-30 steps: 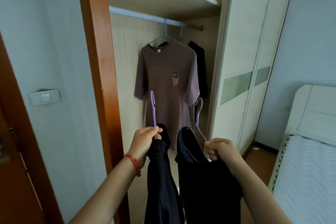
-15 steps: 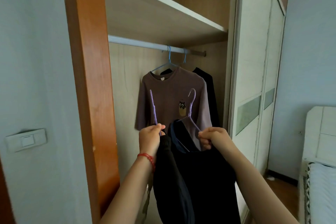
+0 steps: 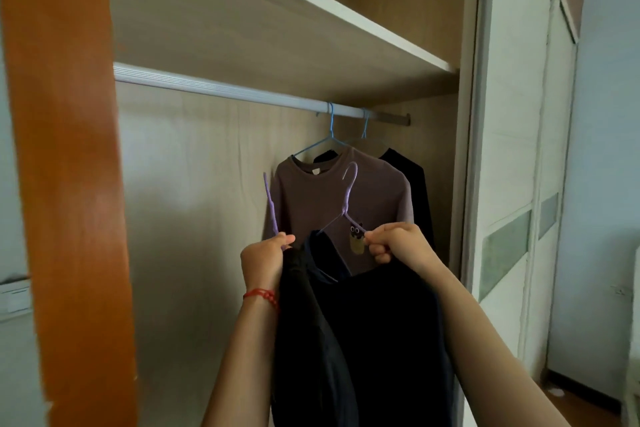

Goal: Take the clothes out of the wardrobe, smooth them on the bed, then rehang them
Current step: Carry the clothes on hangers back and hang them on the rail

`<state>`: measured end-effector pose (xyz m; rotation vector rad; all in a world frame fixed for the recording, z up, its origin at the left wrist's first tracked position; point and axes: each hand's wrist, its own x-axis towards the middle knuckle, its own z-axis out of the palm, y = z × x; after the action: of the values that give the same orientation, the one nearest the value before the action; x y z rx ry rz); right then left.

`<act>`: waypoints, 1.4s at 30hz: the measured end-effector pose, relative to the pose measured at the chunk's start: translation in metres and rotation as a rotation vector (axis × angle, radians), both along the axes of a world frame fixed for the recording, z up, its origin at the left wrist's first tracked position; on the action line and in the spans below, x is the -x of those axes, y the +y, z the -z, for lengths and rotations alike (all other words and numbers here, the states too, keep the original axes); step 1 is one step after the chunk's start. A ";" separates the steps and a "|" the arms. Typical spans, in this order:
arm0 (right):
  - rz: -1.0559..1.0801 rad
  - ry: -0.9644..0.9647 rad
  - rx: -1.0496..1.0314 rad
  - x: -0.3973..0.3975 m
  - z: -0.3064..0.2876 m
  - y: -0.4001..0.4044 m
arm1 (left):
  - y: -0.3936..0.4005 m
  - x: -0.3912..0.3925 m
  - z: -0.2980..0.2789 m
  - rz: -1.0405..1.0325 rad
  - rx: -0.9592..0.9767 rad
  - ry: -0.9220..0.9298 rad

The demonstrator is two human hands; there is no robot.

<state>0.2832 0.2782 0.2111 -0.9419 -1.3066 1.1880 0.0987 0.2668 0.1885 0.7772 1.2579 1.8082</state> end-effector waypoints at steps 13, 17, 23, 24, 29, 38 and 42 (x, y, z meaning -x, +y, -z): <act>-0.303 -0.040 -0.216 -0.004 -0.064 0.127 | 0.056 -0.007 -0.061 -0.198 -0.133 0.124; -0.336 -0.044 -0.241 0.005 -0.086 0.153 | 0.065 0.002 -0.082 -0.253 -0.107 0.187; -0.329 -0.002 -0.324 0.010 -0.121 0.172 | 0.072 0.009 -0.120 -0.309 -0.114 0.294; -0.326 -0.007 -0.336 0.012 -0.127 0.175 | 0.073 0.010 -0.128 -0.321 -0.120 0.321; -0.289 -0.084 -0.382 0.029 -0.149 0.193 | 0.078 0.018 -0.159 -0.294 -0.186 0.358; -0.278 -0.287 -0.367 0.059 -0.137 0.235 | 0.102 0.039 -0.184 -0.321 -0.223 0.354; -0.294 -0.303 -0.384 0.057 -0.125 0.245 | 0.112 0.050 -0.186 -0.385 -0.215 0.347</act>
<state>0.2262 0.5236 0.3366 -0.6785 -1.8898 0.9808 0.0490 0.3786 0.3740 1.0598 1.5323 2.2128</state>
